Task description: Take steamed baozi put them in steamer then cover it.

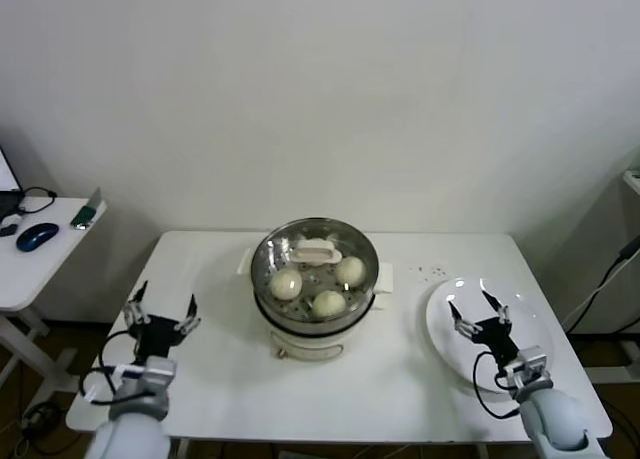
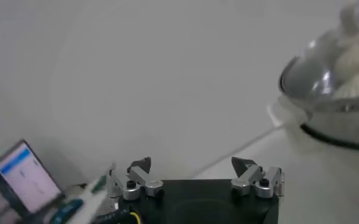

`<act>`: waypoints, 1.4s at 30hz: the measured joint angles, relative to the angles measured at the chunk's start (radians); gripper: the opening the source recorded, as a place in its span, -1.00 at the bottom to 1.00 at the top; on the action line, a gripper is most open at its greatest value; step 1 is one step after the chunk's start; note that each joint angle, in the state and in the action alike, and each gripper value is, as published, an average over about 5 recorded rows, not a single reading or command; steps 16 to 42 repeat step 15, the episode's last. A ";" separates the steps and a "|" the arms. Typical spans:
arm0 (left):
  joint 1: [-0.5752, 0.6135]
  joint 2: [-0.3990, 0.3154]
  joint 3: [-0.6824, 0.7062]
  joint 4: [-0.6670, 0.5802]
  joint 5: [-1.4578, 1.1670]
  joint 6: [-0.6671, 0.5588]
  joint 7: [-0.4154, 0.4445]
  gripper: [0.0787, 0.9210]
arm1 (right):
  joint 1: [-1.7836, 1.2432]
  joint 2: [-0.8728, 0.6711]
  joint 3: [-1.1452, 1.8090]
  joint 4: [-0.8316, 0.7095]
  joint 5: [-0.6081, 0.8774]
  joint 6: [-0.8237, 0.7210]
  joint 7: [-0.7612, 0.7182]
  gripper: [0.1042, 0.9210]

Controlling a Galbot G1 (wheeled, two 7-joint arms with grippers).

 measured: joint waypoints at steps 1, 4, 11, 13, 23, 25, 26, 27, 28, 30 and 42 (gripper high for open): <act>0.011 -0.010 -0.016 0.012 -0.032 -0.047 -0.002 0.77 | -0.004 0.002 0.003 0.003 0.003 0.004 -0.001 0.76; 0.035 -0.035 -0.055 0.049 -0.109 -0.168 -0.003 0.77 | -0.016 0.004 0.012 0.010 0.010 0.013 -0.004 0.76; 0.062 -0.070 -0.103 0.115 -0.222 -0.342 0.006 0.77 | -0.039 0.019 0.024 0.017 0.018 0.031 -0.009 0.76; 0.065 -0.075 -0.111 0.129 -0.244 -0.373 0.011 0.77 | -0.043 0.023 0.027 0.018 0.020 0.035 -0.010 0.76; 0.067 -0.077 -0.115 0.136 -0.254 -0.388 0.014 0.77 | -0.044 0.024 0.028 0.018 0.021 0.037 -0.010 0.76; 0.067 -0.077 -0.115 0.136 -0.254 -0.388 0.014 0.77 | -0.044 0.024 0.028 0.018 0.021 0.037 -0.010 0.76; 0.067 -0.077 -0.115 0.136 -0.254 -0.388 0.014 0.77 | -0.044 0.024 0.028 0.018 0.021 0.037 -0.010 0.76; 0.067 -0.077 -0.115 0.136 -0.254 -0.388 0.014 0.77 | -0.044 0.024 0.028 0.018 0.021 0.037 -0.010 0.76; 0.067 -0.077 -0.115 0.136 -0.254 -0.388 0.014 0.77 | -0.044 0.024 0.028 0.018 0.021 0.037 -0.010 0.76; 0.067 -0.077 -0.115 0.136 -0.254 -0.388 0.014 0.77 | -0.044 0.024 0.028 0.018 0.021 0.037 -0.010 0.76; 0.067 -0.077 -0.115 0.136 -0.254 -0.388 0.014 0.77 | -0.044 0.024 0.028 0.018 0.021 0.037 -0.010 0.76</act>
